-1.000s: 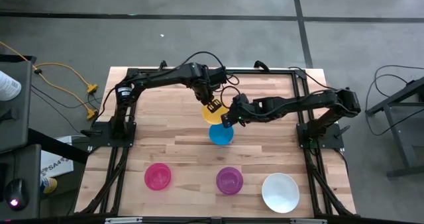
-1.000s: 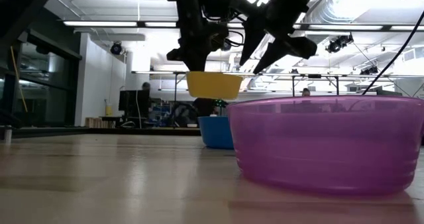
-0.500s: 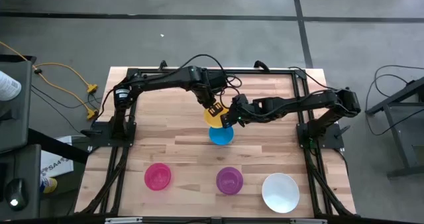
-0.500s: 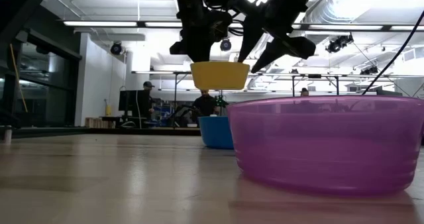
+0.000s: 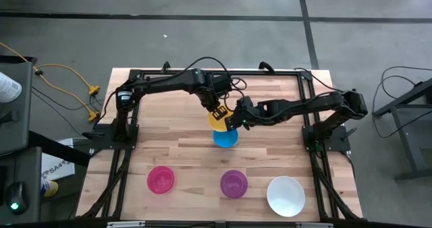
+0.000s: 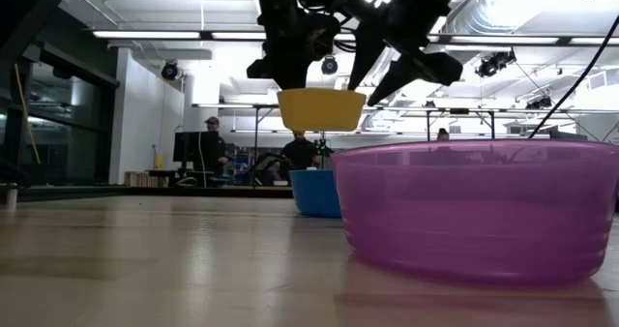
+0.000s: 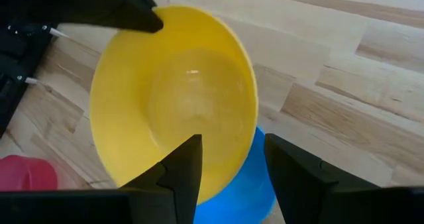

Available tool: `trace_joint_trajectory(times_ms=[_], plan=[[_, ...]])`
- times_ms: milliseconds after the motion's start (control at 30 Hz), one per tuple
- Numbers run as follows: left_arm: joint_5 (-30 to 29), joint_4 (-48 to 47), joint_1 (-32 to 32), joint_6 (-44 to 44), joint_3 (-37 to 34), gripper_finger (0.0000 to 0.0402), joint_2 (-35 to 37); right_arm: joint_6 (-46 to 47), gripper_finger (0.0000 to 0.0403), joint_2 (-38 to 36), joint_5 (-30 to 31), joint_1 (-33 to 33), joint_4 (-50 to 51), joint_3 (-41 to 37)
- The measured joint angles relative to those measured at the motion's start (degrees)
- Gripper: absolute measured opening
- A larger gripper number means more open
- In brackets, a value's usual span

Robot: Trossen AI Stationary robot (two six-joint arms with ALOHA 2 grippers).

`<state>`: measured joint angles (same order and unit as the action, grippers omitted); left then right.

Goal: Nest bowls inside each other
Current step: Stack the yellow bowl on the white bowl

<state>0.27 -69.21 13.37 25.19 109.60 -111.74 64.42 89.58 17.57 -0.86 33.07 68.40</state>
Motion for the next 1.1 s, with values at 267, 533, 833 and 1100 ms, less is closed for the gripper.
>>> trace_joint_trajectory(times_ms=[267,533,833,1100], plan=[[0.02,0.04,-0.04,0.0,0.0,0.0,-0.02,-0.12,0.0156,0.0,0.46,-0.04,0.12,0.0],[0.46,0.11,-0.04,-0.02,-0.02,0.0,-0.04,-0.08,0.0156,0.0,0.54,-0.26,0.12,0.02],[0.6,0.11,-0.04,-0.02,-0.04,0.0,-0.07,0.16,0.0156,0.0,-0.08,-0.26,0.12,0.02],[0.59,0.2,-0.04,-0.04,-0.04,0.0,-0.07,0.23,0.0152,0.0,-0.4,-0.26,0.11,0.02]])
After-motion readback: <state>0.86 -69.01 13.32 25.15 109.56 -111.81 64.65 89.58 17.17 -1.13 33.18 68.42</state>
